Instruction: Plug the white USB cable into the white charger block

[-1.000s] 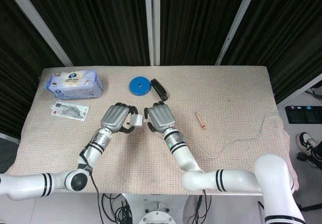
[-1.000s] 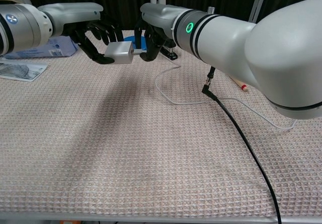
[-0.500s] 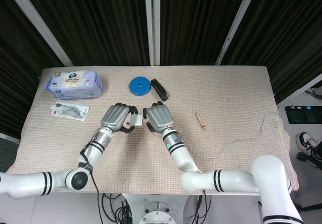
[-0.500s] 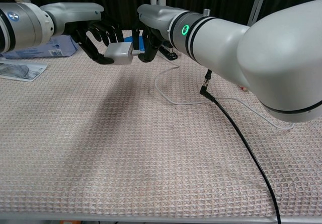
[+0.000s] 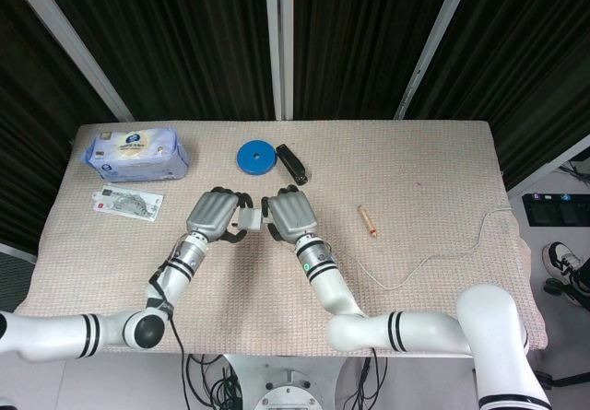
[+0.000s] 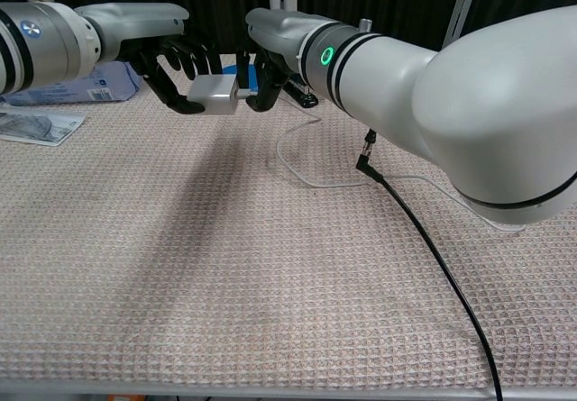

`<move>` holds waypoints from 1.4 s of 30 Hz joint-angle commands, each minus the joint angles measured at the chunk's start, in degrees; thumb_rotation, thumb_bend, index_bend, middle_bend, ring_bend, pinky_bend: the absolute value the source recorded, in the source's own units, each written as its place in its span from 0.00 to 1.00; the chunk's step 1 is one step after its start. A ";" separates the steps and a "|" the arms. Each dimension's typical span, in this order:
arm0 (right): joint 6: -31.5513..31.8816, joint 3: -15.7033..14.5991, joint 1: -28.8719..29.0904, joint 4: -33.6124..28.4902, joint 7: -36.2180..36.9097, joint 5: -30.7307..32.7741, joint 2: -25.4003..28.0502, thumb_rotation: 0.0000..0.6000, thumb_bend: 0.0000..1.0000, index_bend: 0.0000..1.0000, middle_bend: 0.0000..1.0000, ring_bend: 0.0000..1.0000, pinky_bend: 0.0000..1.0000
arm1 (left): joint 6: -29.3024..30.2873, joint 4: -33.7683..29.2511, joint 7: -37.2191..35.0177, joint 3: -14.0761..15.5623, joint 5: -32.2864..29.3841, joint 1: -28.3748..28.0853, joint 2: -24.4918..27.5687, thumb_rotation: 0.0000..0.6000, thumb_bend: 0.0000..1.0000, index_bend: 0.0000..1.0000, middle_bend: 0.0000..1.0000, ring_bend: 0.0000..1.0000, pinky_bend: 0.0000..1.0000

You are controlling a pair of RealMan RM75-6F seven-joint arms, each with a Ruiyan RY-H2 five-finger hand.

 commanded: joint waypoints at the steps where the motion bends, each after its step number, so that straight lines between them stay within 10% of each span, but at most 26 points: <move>1: 0.06 0.10 0.01 0.20 0.06 -0.15 -0.23 1.00 0.36 0.59 0.58 0.30 0.22 | 0.00 -0.12 0.06 -0.07 -0.26 -0.19 -0.05 1.00 0.36 0.54 0.53 0.28 0.23; 22: -0.24 0.42 -0.07 1.95 -0.01 -1.32 -2.36 1.00 0.36 0.59 0.55 0.29 0.22 | -0.09 -0.13 -0.29 0.17 -1.41 -0.94 -0.19 1.00 0.36 0.54 0.53 0.28 0.23; 42: -0.66 -1.00 -2.67 -1.44 0.50 -2.57 1.16 1.00 0.15 0.14 0.35 0.21 0.19 | 0.81 2.75 -0.61 2.10 -0.13 0.25 -0.65 1.00 0.36 0.54 0.52 0.27 0.22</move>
